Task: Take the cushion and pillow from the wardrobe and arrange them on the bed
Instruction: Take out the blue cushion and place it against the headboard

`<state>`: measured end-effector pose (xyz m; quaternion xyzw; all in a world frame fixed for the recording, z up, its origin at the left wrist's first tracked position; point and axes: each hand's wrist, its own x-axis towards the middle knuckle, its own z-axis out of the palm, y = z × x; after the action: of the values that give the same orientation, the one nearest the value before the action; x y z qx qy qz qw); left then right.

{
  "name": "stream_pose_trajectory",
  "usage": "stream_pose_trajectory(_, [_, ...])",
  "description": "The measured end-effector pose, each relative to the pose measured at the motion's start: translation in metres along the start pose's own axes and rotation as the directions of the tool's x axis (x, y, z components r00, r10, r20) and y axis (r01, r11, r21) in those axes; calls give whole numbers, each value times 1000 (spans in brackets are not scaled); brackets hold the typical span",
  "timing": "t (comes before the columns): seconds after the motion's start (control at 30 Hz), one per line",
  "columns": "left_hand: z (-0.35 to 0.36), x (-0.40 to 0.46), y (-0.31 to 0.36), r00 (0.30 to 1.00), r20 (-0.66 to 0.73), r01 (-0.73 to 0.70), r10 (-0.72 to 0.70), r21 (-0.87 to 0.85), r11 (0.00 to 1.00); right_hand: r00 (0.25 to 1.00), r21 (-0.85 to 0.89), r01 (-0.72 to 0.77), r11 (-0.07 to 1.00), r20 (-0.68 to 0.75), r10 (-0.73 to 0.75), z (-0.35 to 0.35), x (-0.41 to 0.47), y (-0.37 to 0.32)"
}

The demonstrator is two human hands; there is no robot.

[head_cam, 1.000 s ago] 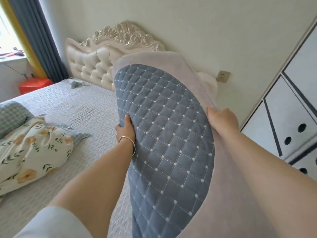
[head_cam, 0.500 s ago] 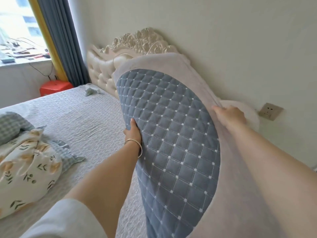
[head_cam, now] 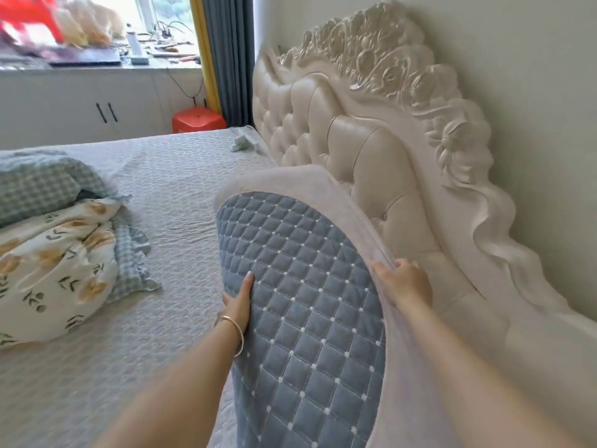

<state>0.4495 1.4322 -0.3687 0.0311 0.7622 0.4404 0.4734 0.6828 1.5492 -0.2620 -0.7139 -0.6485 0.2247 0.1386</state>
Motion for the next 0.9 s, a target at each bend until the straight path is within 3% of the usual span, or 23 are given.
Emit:
stream_pose_trajectory(0.33, [61,130,-51,973,-219,61,-65,-26,998,986,-33,88,996,147,-82,157,141,50])
stream_pose_trajectory(0.7, [98,233,-35,967,-184,-181,174,-22,983,989,19,147,989,8,-147,250,207,60])
stream_pose_trajectory(0.9, [109,271,-47,974,-176,-149,146,-5,989,975,-55,214,975,-52,-217,277,222,65])
